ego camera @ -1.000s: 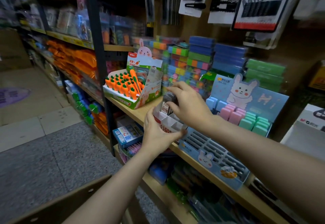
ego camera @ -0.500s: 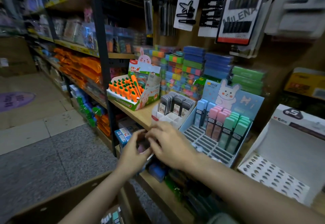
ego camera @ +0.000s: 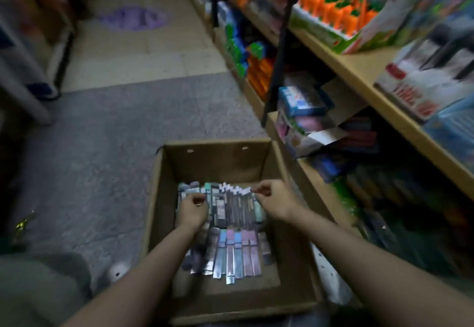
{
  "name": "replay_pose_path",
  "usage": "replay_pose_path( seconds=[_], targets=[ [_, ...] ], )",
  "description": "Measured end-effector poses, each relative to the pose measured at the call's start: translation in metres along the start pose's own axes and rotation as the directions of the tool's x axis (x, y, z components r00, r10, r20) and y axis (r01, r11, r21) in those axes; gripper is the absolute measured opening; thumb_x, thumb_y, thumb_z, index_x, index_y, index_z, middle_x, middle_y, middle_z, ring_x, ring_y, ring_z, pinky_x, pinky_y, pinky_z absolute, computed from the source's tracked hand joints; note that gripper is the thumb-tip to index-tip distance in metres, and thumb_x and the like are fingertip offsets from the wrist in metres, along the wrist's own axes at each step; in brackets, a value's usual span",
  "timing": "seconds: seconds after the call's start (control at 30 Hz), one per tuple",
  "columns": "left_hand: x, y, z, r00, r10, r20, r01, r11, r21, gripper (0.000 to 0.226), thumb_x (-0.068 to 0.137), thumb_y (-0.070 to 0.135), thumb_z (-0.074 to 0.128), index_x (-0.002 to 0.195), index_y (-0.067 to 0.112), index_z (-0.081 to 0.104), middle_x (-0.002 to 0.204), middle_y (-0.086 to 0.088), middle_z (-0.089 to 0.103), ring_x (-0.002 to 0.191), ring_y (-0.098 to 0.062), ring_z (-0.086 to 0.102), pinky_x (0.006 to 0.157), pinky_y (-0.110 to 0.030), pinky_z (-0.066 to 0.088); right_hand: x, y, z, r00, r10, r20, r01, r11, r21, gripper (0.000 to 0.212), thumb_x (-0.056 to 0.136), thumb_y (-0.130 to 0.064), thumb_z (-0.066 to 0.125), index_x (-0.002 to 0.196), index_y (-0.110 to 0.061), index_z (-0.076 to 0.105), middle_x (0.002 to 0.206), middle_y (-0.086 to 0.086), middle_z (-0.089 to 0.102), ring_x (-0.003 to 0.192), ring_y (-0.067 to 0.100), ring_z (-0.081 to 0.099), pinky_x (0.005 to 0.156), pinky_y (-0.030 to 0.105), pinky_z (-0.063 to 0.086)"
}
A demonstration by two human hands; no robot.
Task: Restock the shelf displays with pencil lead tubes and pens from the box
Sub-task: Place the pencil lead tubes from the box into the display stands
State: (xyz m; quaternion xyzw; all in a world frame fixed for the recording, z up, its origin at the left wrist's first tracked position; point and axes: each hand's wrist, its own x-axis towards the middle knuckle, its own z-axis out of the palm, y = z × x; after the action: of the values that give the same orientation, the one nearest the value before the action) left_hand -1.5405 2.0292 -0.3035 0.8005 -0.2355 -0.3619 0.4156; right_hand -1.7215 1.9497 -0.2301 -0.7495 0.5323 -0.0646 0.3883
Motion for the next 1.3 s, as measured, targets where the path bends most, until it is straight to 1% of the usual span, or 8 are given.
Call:
replay_pose_path(
  seconds=[0.1, 0.2, 0.37, 0.73, 0.83, 1.0, 1.17, 1.3],
  targets=[
    [0.003, -0.039, 0.003, 0.995, -0.102, 0.006, 0.102, 0.992, 0.074, 0.026, 0.088, 0.003, 0.065, 0.113, -0.005, 0.063, 0.113, -0.020, 0.066, 0.107, -0.032, 0.062, 0.080, -0.025, 0.043, 0.013, 0.022, 0.050, 0.994, 0.081, 0.077, -0.076, 0.995, -0.062, 0.032, 0.092, -0.010, 0.058, 0.124, -0.009, 0.064, 0.122, 0.012, 0.067, 0.112, 0.024, 0.062, 0.089, 0.022, 0.042],
    [0.008, -0.067, 0.010, 0.986, -0.153, 0.061, 0.140, 0.974, 0.178, 0.033, 0.087, 0.005, 0.067, 0.120, 0.002, 0.062, 0.118, -0.016, 0.066, 0.112, -0.030, 0.061, 0.095, -0.033, 0.047, 0.020, 0.044, 0.087, 0.980, 0.110, 0.164, -0.089, 0.987, -0.133, 0.046, 0.093, -0.012, 0.057, 0.138, -0.009, 0.052, 0.134, 0.017, 0.056, 0.119, 0.029, 0.056, 0.096, 0.025, 0.040],
    [0.013, -0.088, 0.020, 0.990, -0.116, 0.081, 0.078, 0.928, 0.365, 0.048, 0.083, 0.011, 0.072, 0.128, 0.007, 0.056, 0.129, -0.010, 0.060, 0.118, -0.025, 0.057, 0.103, -0.034, 0.043, 0.019, 0.076, 0.136, 0.942, 0.112, 0.318, 0.024, 0.918, -0.395, 0.073, 0.094, -0.035, 0.058, 0.154, -0.024, 0.018, 0.163, 0.003, 0.010, 0.149, 0.027, 0.012, 0.120, 0.042, 0.019],
    [0.021, -0.097, 0.036, 0.998, -0.056, 0.029, 0.033, 0.862, 0.506, 0.056, 0.077, 0.015, 0.079, 0.126, 0.014, 0.052, 0.126, -0.011, 0.054, 0.121, -0.027, 0.047, 0.102, -0.035, 0.039, 0.037, 0.088, 0.175, 0.966, 0.093, 0.243, 0.019, 0.906, -0.422, 0.092, 0.065, -0.044, 0.085, 0.141, -0.025, 0.037, 0.137, 0.005, 0.035, 0.128, 0.026, 0.036, 0.103, 0.039, 0.039],
    [0.021, -0.098, 0.041, 0.994, -0.082, 0.065, 0.041, 0.874, 0.484, 0.048, 0.079, 0.013, 0.078, 0.121, 0.013, 0.056, 0.123, -0.011, 0.055, 0.116, -0.027, 0.051, 0.099, -0.037, 0.043, 0.040, 0.090, 0.172, 0.966, 0.113, 0.231, -0.032, 0.945, -0.327, 0.087, 0.064, -0.035, 0.087, 0.135, -0.021, 0.039, 0.135, 0.004, 0.039, 0.124, 0.023, 0.040, 0.100, 0.037, 0.043],
    [0.016, -0.099, 0.045, 0.994, -0.049, 0.101, -0.009, 0.863, 0.505, 0.018, 0.087, 0.010, 0.067, 0.102, 0.007, 0.058, 0.111, -0.013, 0.059, 0.102, -0.028, 0.057, 0.084, -0.035, 0.045, 0.037, 0.088, 0.162, 0.961, 0.214, 0.173, -0.222, 0.975, 0.028, 0.073, 0.069, -0.008, 0.084, 0.125, -0.023, 0.039, 0.116, 0.003, 0.059, 0.105, 0.024, 0.061, 0.082, 0.042, 0.056],
    [0.014, -0.095, 0.042, 0.995, -0.061, 0.073, 0.030, 0.932, 0.362, 0.019, 0.097, 0.013, 0.052, 0.115, 0.008, 0.048, 0.103, -0.017, 0.067, 0.094, -0.035, 0.062, 0.073, -0.035, 0.046, 0.034, 0.089, 0.149, 0.958, 0.264, 0.108, -0.278, 0.950, 0.140, 0.051, 0.087, -0.006, 0.067, 0.126, -0.023, 0.039, 0.091, -0.007, 0.061, 0.079, 0.008, 0.062, 0.058, 0.016, 0.048],
    [0.016, -0.097, 0.038, 0.979, -0.128, 0.161, 0.072, 0.946, 0.315, 0.044, 0.093, 0.027, 0.062, 0.129, 0.006, 0.046, 0.122, -0.016, 0.063, 0.110, -0.035, 0.060, 0.085, -0.034, 0.047, 0.036, 0.083, 0.140, 0.956, 0.270, 0.113, -0.289, 0.933, 0.214, 0.057, 0.087, -0.004, 0.067, 0.132, -0.025, 0.039, 0.088, -0.008, 0.057, 0.086, 0.013, 0.060, 0.077, 0.030, 0.054]
  ],
)
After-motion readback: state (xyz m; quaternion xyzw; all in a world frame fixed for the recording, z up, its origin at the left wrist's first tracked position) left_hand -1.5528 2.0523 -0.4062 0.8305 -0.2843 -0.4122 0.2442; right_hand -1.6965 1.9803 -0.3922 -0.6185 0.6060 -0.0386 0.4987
